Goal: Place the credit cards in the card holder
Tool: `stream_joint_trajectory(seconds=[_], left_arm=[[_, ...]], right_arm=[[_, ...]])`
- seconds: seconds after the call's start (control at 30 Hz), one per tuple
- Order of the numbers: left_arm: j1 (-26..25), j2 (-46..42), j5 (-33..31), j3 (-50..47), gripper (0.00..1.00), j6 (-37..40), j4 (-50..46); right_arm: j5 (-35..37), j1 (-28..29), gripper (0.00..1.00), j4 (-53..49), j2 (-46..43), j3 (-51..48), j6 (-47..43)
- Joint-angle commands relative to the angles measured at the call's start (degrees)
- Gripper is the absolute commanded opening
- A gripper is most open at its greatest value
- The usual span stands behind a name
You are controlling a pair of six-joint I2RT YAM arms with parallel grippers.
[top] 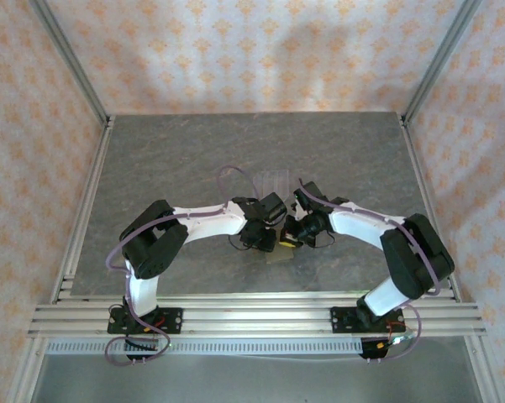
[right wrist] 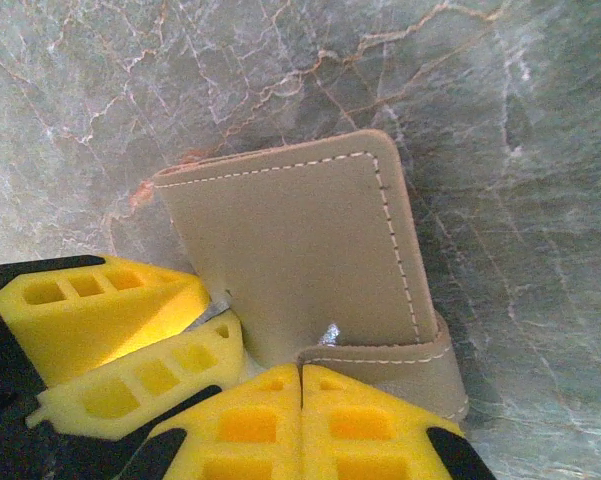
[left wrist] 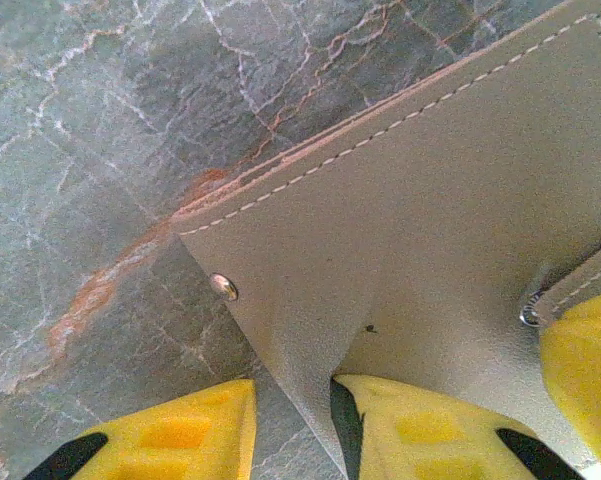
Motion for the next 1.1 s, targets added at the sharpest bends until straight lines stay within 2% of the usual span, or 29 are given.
stream_joint_trajectory(seconds=[0.0, 0.4, 0.73, 0.9, 1.07], left_arm=[[-0.76, 3.02, -1.07, -2.47, 0.3, -1.08, 2.14], [-0.77, 3.11, -0.92, -2.49, 0.29, -1.02, 2.49], [-0.43, 2.77, -0.9, -2.39, 0.29, -0.68, 2.3], [-0.01, 2.77, -0.64, -2.18, 0.29, -0.68, 2.32], [0.08, 2.75, -0.5, -2.46, 0.29, -0.84, 2.64]], right_arm=[[-0.73, 0.36, 0.0, -0.66, 2.02, 0.76, 0.02], [3.95, 0.53, 0.0, -2.94, 6.04, 0.29, -0.15], [5.85, 0.66, 0.0, -0.71, 9.23, -1.86, 0.62], [4.78, 0.62, 0.0, -0.57, 6.09, -1.85, 0.81], [0.53, 0.4, 0.0, 0.6, 1.53, -0.1, 1.61]])
